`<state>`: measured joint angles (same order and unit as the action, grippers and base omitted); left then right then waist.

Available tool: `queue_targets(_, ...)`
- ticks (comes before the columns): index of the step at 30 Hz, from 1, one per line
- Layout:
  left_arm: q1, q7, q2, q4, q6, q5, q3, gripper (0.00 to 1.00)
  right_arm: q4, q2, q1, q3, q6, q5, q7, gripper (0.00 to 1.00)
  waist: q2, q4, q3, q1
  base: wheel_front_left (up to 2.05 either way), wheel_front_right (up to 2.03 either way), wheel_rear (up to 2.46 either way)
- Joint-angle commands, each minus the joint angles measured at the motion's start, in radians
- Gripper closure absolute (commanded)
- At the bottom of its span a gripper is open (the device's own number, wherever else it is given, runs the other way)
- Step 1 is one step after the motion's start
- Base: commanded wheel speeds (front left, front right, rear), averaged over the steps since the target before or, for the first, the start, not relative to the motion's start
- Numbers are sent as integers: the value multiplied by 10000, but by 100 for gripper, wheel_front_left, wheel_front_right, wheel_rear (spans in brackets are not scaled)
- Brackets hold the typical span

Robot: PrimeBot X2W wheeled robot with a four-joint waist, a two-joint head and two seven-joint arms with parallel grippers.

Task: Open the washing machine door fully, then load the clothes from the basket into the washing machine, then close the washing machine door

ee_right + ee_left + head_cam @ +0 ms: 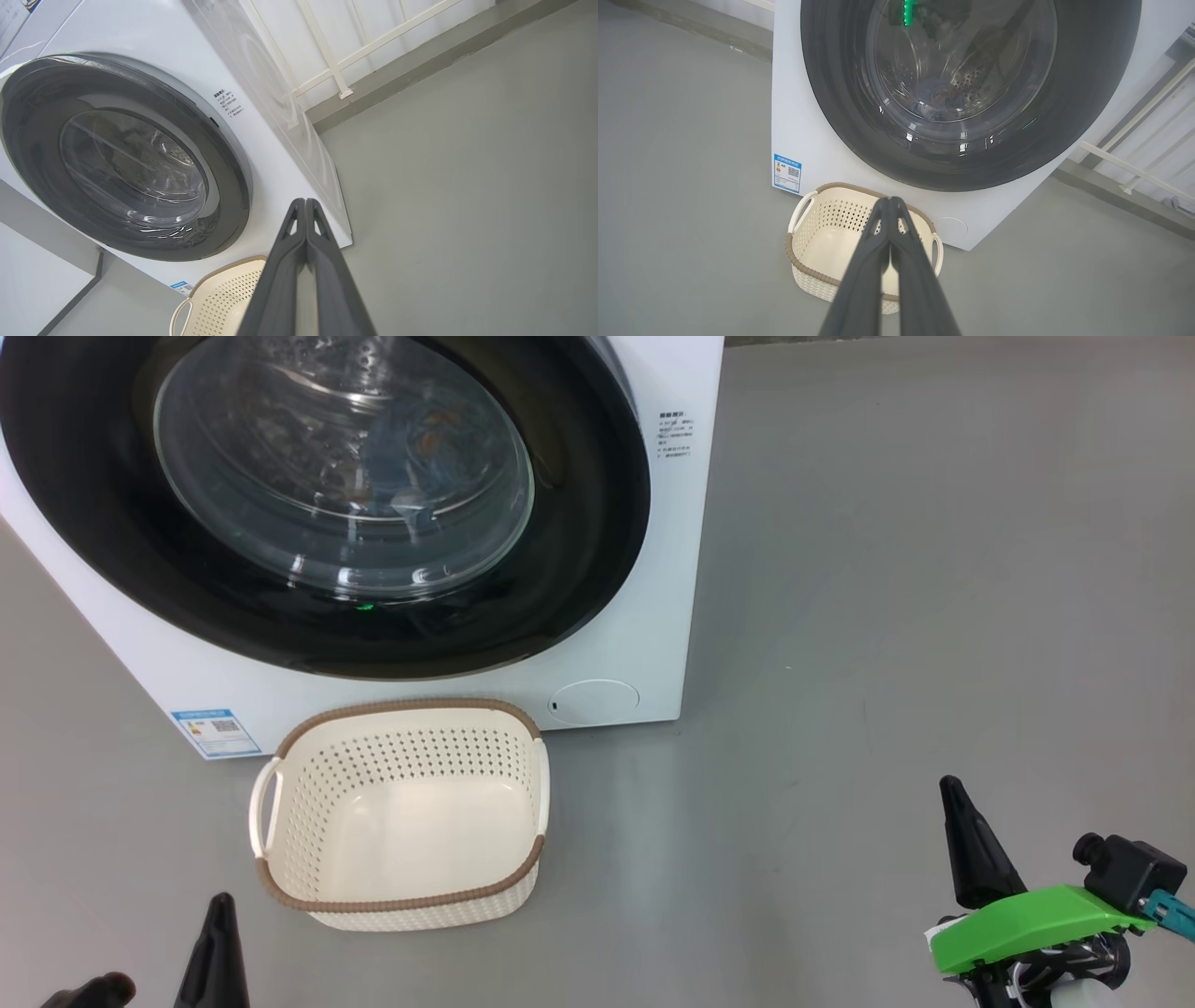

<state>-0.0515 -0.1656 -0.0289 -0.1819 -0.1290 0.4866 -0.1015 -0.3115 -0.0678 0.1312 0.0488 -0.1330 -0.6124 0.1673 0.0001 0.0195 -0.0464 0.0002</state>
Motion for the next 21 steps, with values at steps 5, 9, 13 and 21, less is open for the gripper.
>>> queue_targets(5,487,173,-152,133,-6,792,-95,100,320,-36,132,42,7,-699,-172,100,-1,-11,24,-1,0,0,0)
queue_targets(9,536,290,-155,99,-7,1260,-96,100,336,-26,115,70,7,-1114,-291,100,-1,-19,42,-1,0,0,0)
queue_targets(13,586,407,-157,65,-7,1724,-98,100,351,-17,99,97,8,-1527,-408,100,-1,-27,60,-1,0,0,0)
queue_targets(21,673,613,-162,5,-8,2542,-101,100,378,0,70,146,9,-2253,-616,100,-1,-42,93,-1,0,0,0)
